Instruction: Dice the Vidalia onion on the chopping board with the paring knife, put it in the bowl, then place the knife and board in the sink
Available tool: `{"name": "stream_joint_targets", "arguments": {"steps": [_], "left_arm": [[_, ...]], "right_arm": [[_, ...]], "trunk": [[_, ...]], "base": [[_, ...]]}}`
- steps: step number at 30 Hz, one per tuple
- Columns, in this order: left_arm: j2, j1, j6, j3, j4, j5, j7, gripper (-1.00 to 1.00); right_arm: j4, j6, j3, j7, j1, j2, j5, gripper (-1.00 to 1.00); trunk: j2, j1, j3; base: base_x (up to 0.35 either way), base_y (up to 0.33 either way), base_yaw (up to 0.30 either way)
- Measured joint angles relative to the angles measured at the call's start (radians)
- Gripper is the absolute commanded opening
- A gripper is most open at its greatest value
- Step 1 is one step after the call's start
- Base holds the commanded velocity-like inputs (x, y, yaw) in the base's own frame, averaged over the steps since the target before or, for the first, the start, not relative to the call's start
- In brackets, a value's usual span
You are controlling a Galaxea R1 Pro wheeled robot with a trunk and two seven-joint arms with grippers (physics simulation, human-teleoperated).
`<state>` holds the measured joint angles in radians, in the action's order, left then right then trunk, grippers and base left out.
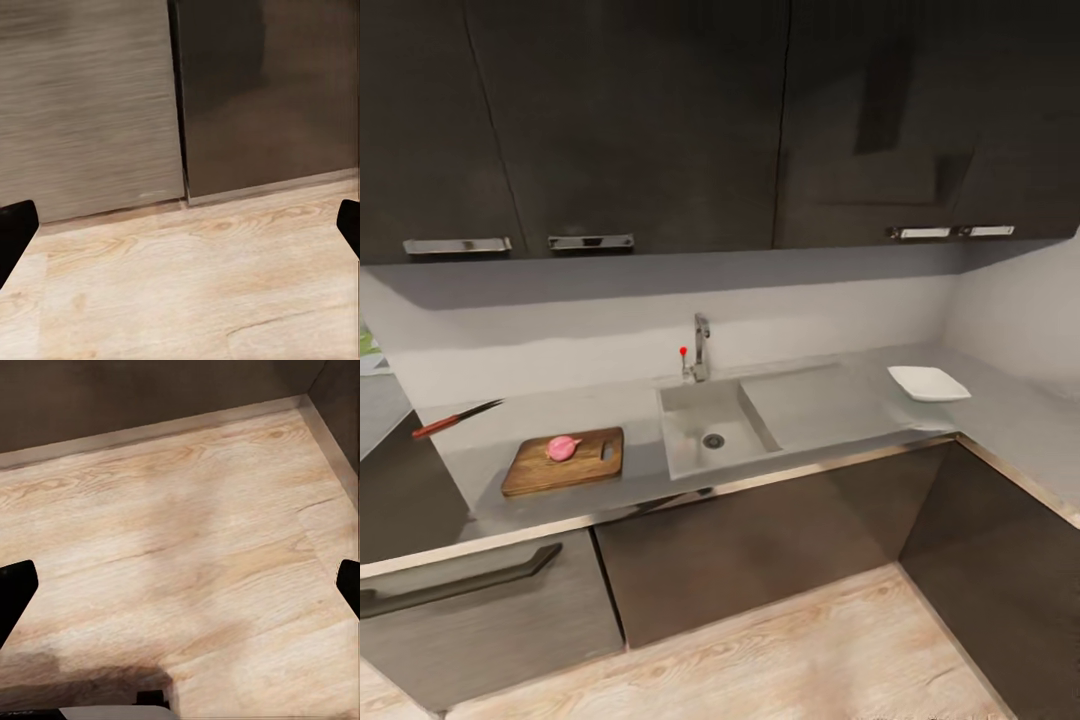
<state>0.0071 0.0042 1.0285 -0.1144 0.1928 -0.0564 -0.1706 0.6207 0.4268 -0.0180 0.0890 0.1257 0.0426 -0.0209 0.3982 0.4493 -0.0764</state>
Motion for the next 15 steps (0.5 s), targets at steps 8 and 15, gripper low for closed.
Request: {"name": "stream_joint_targets", "arguments": {"steps": [8,15], "left_arm": [[0.0,0.0,0.0,0.0,0.0,0.0,0.0,1.0],[0.0,0.0,0.0,0.0,0.0,-0.001,0.0,1.0]], "right_arm": [[-0.002,0.0,0.0,0.0,0.0,0.0,0.0,1.0],[-0.002,0.0,0.0,0.0,0.0,0.0,-0.001,1.0]], "trunk": [[0.0,0.0,0.009],[0.0,0.0,0.017]], "base": [[0.0,0.0,-0.189],[0.0,0.0,-0.198]]}}
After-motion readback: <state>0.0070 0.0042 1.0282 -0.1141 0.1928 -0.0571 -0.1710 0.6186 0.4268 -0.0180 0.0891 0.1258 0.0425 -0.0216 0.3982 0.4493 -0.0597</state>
